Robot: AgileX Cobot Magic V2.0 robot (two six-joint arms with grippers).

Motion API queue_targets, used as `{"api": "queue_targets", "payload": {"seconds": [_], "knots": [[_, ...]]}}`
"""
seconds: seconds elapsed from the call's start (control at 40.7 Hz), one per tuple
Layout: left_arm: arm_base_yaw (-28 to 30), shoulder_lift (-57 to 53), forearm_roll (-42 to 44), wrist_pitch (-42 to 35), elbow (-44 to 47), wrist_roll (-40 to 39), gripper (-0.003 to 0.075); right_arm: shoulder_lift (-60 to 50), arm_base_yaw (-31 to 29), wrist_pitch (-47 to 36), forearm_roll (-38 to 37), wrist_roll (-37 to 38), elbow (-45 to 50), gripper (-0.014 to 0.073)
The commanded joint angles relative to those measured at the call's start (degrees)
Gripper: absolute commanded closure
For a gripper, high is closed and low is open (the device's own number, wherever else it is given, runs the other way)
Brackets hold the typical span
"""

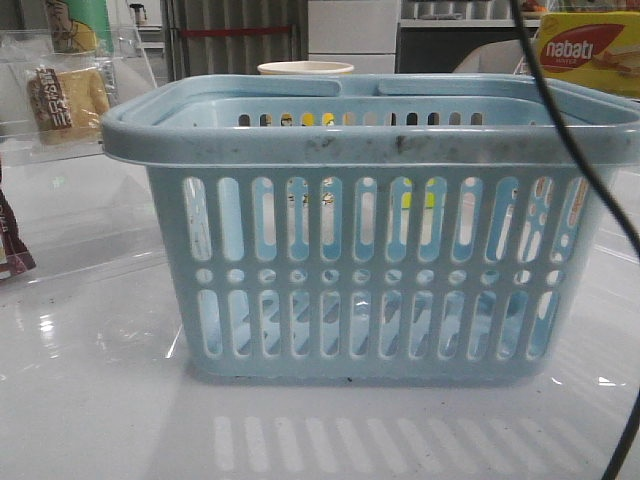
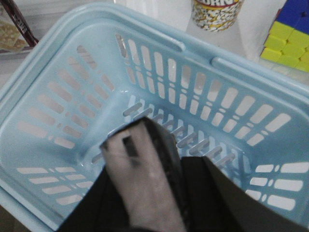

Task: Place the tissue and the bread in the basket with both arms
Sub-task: 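Lower the tissue pack into the blue basket and open the right gripper, then raise the right gripper out of the basket and withdraw it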

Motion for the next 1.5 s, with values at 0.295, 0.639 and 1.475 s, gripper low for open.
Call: {"api": "queue_targets", "payload": {"seconds": [0.295,0.639,1.475], "knots": [[-0.1,0.7,-0.4,-4.8,-2.0,-0.4,0.0612,9.5,0.3,-6.5,0.9,-0.7,-2.0,0.0360],[-0.1,0.7,-0.4,-4.8,-2.0,-0.4,0.0612,11.4,0.3,-8.5,-0.7,-0.7,-2.0,0.0032],[-0.1,0.7,-0.4,-4.8,-2.0,-0.4,0.0612,-23.8,0.3,-12.1,-2.6,-3.3,19.5,0.0033]]}}
